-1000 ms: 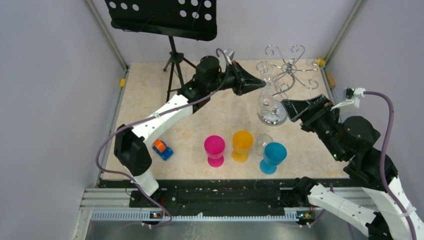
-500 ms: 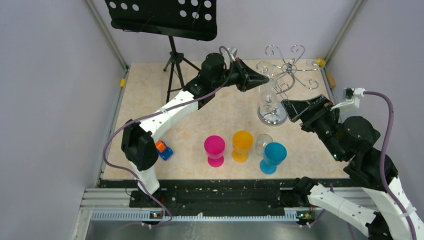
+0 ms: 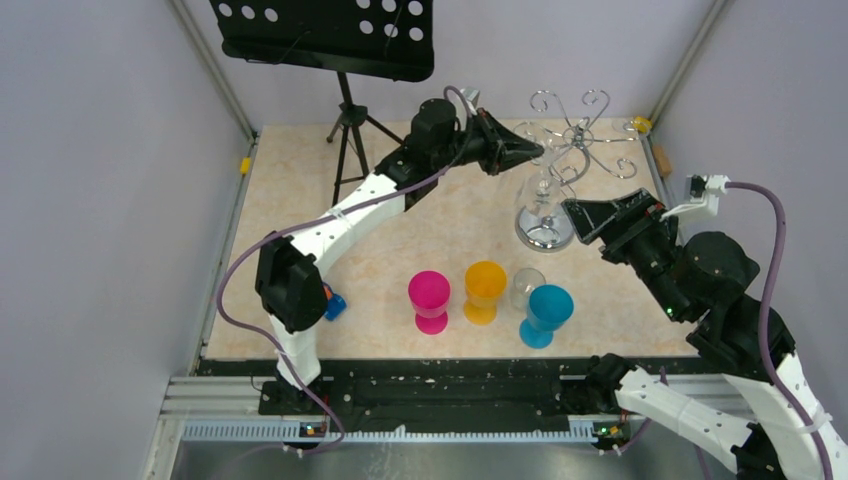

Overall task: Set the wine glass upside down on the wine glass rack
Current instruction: Turn the wine glass upside down at the wine rack.

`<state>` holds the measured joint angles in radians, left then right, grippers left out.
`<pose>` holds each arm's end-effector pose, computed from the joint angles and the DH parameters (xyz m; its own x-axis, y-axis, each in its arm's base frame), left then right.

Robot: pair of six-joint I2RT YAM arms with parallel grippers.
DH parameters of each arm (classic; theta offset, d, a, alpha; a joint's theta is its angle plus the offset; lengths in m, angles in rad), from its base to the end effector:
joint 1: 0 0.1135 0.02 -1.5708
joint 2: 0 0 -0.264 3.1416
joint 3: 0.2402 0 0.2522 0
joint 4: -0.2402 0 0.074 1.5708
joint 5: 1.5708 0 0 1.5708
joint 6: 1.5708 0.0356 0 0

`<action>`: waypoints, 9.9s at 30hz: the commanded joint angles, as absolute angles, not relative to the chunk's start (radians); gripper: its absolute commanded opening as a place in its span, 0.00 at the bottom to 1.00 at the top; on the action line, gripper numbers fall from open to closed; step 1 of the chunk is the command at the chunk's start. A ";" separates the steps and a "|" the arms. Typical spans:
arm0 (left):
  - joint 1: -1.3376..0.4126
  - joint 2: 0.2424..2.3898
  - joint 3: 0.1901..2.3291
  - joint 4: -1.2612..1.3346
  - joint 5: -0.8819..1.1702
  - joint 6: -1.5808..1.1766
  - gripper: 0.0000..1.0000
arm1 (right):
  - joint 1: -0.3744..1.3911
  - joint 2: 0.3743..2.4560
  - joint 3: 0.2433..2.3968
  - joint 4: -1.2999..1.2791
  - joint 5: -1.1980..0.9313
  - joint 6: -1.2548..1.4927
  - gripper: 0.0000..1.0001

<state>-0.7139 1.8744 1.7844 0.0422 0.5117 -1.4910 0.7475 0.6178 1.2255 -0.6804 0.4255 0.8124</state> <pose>0.3311 -0.3099 0.3981 -0.9405 -0.3352 -0.0563 0.0390 0.0582 -0.9975 0.0670 0.0421 0.4478 -0.2669 0.6541 -0.7077 -0.1795 0.6877 0.7034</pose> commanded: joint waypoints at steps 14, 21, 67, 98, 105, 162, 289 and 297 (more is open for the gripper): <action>-0.735 1.927 1.944 0.074 0.503 -1.479 0.00 | 0.738 0.630 1.237 -0.649 0.431 0.797 0.80; -0.745 1.945 1.965 0.065 0.509 -1.469 0.00 | 0.738 0.630 1.233 -0.647 0.428 0.796 0.80; -0.803 2.066 2.180 -0.099 0.443 -1.389 0.00 | 0.737 0.588 1.277 -0.781 0.580 0.767 0.80; -0.824 1.935 2.043 -0.103 0.404 -1.318 0.00 | 0.738 0.608 1.285 -0.809 0.584 0.748 0.79; -0.826 1.872 1.957 -0.065 0.443 -1.343 0.00 | 0.738 0.606 1.289 -0.804 0.572 0.749 0.79; -0.923 2.052 2.188 -0.017 0.400 -1.450 0.00 | 0.738 0.548 1.346 -0.877 0.653 0.735 0.80; -0.899 1.875 1.988 -0.155 0.298 -1.305 0.80 | 0.738 0.570 1.310 -0.825 0.611 0.703 0.81; -0.899 1.807 1.912 -0.122 0.334 -1.318 0.88 | 0.738 0.578 1.302 -0.818 0.601 0.704 0.83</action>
<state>-0.8974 1.8870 1.9530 -0.1524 0.3065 -1.3220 0.7475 0.5762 1.2900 -0.8310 0.6010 0.7166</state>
